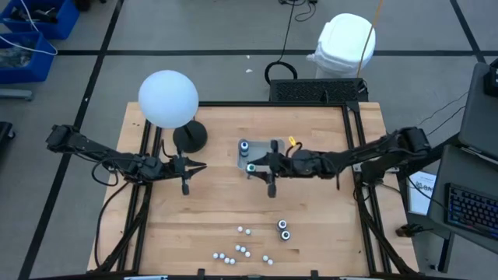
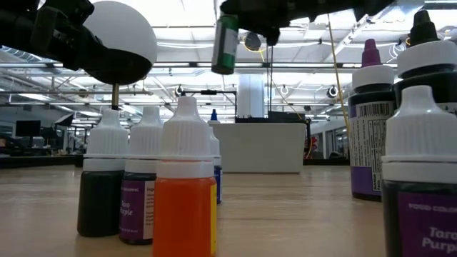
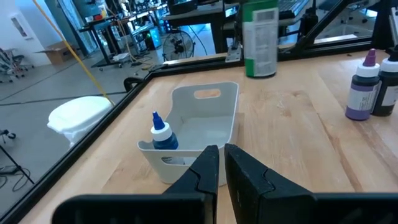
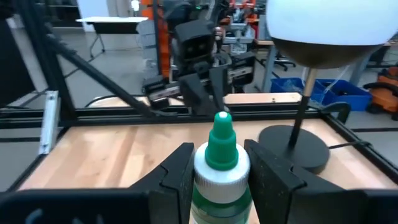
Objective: Pick & Place food coloring
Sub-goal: Put the big green food coloring bottle into the gray bin
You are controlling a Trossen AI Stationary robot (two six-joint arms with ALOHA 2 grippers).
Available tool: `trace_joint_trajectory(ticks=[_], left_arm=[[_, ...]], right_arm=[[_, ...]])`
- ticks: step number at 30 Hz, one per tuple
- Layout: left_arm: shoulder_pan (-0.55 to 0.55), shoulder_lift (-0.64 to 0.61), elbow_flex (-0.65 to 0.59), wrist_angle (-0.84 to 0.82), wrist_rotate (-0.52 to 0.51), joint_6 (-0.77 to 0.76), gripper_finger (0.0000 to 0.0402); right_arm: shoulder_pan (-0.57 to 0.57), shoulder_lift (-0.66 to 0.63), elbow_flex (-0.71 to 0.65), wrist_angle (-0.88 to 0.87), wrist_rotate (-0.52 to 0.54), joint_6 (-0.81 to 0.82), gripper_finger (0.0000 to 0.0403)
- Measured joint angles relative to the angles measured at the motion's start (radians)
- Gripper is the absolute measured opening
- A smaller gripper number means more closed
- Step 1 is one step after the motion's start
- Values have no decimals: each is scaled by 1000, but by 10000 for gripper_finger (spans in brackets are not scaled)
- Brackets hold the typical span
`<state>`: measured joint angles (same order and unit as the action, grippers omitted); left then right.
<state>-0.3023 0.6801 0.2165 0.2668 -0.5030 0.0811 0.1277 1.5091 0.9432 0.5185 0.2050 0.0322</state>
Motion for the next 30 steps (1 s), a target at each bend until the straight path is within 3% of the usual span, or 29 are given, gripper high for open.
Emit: trace_joint_trajectory(ticks=[15, 30], left_arm=[[0, 0, 0, 5, 0, 3, 35], [0, 0, 0, -2, 3, 12, 35]], right_arm=[[-175, 158, 82, 53, 0, -3, 112], [-193, 252, 81, 93, 8, -2, 112]])
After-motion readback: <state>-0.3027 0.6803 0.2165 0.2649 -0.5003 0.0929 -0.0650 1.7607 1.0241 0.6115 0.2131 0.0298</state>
